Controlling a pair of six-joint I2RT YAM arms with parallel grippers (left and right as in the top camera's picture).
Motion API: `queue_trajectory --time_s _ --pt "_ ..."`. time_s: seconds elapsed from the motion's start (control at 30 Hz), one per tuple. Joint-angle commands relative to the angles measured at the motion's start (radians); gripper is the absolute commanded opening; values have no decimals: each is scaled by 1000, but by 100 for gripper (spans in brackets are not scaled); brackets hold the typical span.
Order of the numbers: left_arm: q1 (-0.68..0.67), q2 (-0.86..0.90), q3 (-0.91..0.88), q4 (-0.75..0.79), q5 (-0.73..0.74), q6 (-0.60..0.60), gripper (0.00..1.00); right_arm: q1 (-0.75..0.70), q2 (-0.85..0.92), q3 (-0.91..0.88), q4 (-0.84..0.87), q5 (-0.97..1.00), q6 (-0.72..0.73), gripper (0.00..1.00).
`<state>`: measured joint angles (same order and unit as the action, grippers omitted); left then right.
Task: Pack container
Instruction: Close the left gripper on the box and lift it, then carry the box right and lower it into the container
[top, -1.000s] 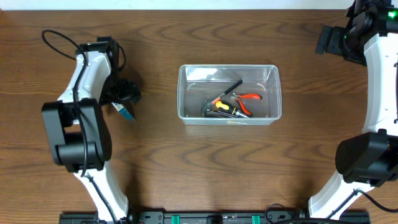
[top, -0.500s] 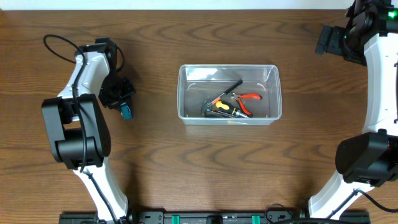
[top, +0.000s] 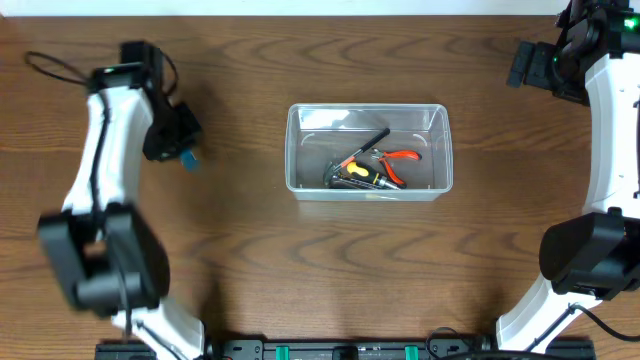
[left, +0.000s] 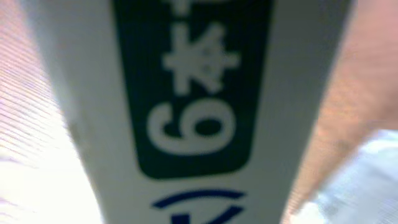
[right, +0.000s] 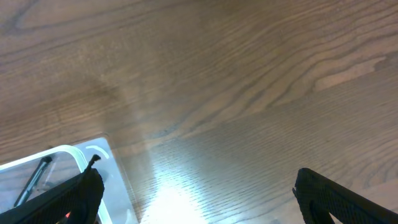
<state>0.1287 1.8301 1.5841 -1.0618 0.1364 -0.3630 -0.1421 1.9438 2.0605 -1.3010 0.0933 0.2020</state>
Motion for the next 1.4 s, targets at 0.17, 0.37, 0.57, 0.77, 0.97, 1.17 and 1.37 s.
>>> queue_trajectory --time_s 0.17,0.37,0.57,0.77,0.97,1.17,1.37 --pt "-106 -322 32 113 120 139 12 -1 -2 13 0 0 14 99" --pt "-293 -416 32 185 122 198 12 -1 -2 13 0 0 14 99" --pt "-484 -391 32 189 122 314 12 -1 -2 13 -1 0 14 99" --pt "-628 -285 32 189 122 465 12 -1 -2 13 -1 0 14 99" --pt "-709 -133 32 188 121 550 12 -1 -2 13 -1 0 14 99" --pt "-726 3 32 157 109 550 12 -1 -2 13 -1 0 14 99" --pt "-726 80 30 129 31 584 12 -1 -2 13 -1 0 14 99"
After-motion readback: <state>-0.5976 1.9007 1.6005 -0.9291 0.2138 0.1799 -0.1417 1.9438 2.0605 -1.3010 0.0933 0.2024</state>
